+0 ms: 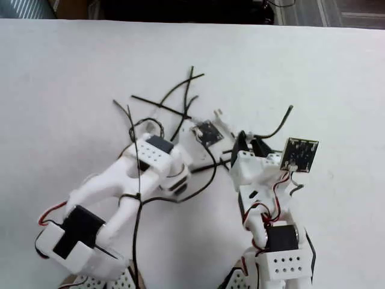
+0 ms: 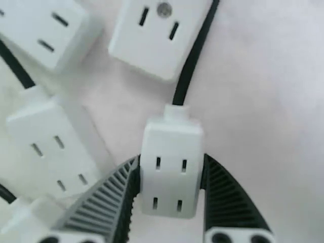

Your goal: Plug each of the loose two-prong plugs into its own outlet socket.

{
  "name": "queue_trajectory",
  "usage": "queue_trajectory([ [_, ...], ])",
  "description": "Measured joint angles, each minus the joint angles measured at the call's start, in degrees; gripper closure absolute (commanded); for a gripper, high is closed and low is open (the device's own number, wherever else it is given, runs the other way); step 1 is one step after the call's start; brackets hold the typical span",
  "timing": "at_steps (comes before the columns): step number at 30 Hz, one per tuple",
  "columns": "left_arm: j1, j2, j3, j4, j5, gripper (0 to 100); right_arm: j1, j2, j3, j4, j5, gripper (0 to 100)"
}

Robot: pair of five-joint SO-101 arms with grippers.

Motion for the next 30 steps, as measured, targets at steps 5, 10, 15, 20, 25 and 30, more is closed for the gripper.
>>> queue_trajectory([
  [5,-0.09,0.0,-1.05,2.64,3.96,73,0.0,0.0,0.0,0.0,0.0,98.1],
  [10,-0.09,0.0,-3.52,6.51,7.12,72,0.0,0.0,0.0,0.0,0.0,98.1],
  [15,-0.35,-2.02,-4.66,10.55,5.45,72,0.0,0.0,0.0,0.0,0.0,98.1],
  [20,-3.52,-16.18,-2.37,13.36,5.27,72,-0.09,0.0,0.0,0.18,1.14,98.1],
  [25,-12.04,-35.78,5.8,13.98,5.27,72,-6.51,0.0,-0.09,5.71,5.27,98.1],
  [30,-22.59,-53.63,16.62,13.8,4.31,71,-18.9,0.0,-0.26,10.37,9.67,98.1],
])
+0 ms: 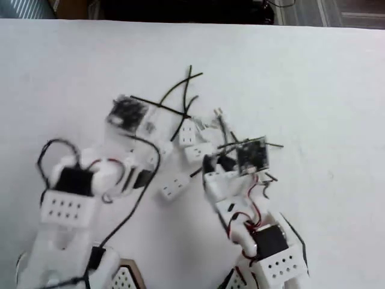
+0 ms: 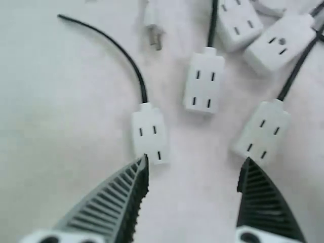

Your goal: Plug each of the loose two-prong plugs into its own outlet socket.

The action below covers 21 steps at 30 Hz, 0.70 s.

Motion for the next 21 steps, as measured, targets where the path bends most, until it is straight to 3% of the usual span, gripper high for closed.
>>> queue_trajectory([
  [5,-8.44,-13.71,12.22,-4.4,-2.73,72,-10.55,0.0,0.0,0.26,3.69,98.2],
  [11,-12.75,-24.62,25.41,-9.93,-2.99,72,-18.11,0.44,0.0,0.26,4.31,98.2],
  [15,-13.01,-28.84,28.4,-10.37,-2.99,72,-18.81,6.42,0.0,-2.2,4.31,98.2],
  [21,-13.01,-31.21,29.63,-10.55,-2.99,72,-18.81,23.65,-1.58,-15.21,4.31,98.2],
])
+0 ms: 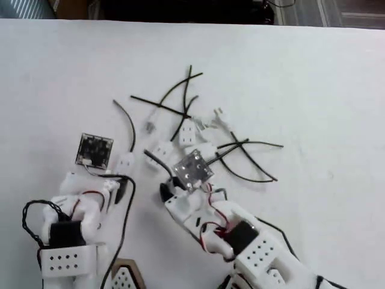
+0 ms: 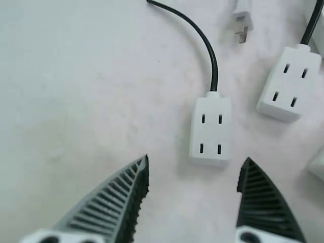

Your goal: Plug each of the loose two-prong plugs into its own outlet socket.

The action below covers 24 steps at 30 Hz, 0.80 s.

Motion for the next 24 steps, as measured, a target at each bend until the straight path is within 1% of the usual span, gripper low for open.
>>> queue_trajectory([
  [5,0.0,-0.18,0.0,0.0,0.0,72,0.0,13.1,-2.73,-7.56,0.0,98.1],
  [9,0.0,-0.18,0.0,0.0,0.0,72,0.97,19.25,-2.9,-10.81,0.0,98.1],
  [24,0.0,-0.18,0.0,0.0,0.0,72,1.05,21.54,-3.25,-11.96,0.0,98.1],
])
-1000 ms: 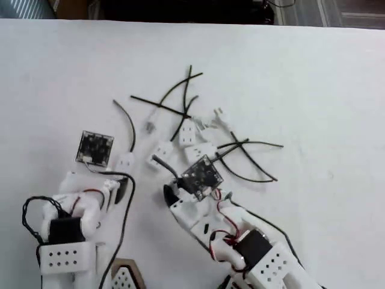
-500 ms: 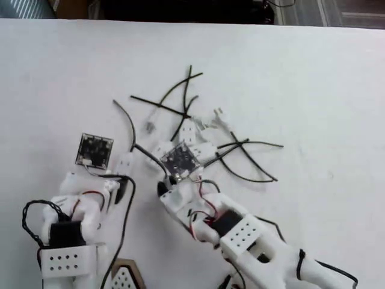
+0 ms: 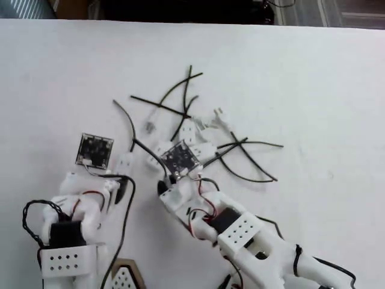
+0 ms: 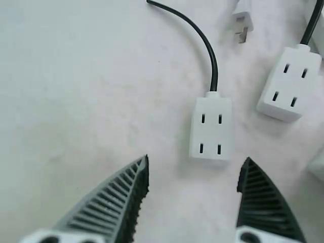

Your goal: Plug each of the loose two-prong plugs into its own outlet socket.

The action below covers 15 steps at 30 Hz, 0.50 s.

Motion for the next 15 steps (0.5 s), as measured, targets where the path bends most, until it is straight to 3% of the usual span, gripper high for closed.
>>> queue_trajectory([
  [15,-0.35,0.0,0.0,0.0,0.0,72,0.09,0.0,0.0,0.26,-3.43,98.1],
])
